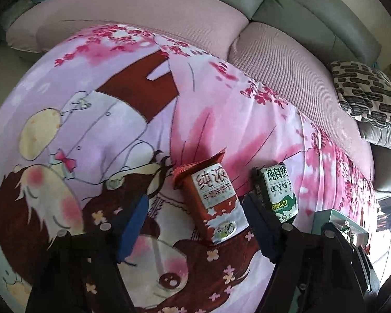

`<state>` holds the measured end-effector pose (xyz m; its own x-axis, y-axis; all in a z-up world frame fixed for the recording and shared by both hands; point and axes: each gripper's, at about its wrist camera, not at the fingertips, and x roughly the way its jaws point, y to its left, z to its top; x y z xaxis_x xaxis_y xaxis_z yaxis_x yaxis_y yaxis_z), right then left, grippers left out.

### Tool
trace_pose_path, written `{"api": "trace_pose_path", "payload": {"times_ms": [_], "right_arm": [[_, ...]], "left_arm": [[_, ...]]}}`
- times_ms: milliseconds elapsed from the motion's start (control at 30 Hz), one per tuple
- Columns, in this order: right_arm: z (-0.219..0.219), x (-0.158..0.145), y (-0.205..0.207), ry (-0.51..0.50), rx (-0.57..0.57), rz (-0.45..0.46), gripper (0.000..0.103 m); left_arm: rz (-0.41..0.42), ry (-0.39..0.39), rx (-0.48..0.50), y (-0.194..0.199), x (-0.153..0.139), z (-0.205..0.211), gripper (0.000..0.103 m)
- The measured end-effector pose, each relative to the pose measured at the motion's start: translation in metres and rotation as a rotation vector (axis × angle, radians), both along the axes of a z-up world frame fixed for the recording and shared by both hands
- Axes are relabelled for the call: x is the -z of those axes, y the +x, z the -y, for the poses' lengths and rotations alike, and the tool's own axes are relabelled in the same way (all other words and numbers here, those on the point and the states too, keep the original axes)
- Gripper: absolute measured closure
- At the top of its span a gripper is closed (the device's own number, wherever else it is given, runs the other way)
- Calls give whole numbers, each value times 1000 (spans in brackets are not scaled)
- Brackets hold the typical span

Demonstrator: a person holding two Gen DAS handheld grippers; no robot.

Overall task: Organize snacks
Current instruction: 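Grasp the red milk biscuit pack with the left gripper while the right gripper grasps the green biscuit carton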

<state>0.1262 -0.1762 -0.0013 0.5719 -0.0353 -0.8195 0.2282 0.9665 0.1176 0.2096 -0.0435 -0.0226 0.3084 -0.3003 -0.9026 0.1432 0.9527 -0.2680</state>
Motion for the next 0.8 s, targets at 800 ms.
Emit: {"api": "trace_pose_path", "payload": {"times_ms": [800], "right_arm": [[-1,34,40,-65,-68,-113,37]], "left_arm": [[-9,40,-10,12,16,-7,61]]}}
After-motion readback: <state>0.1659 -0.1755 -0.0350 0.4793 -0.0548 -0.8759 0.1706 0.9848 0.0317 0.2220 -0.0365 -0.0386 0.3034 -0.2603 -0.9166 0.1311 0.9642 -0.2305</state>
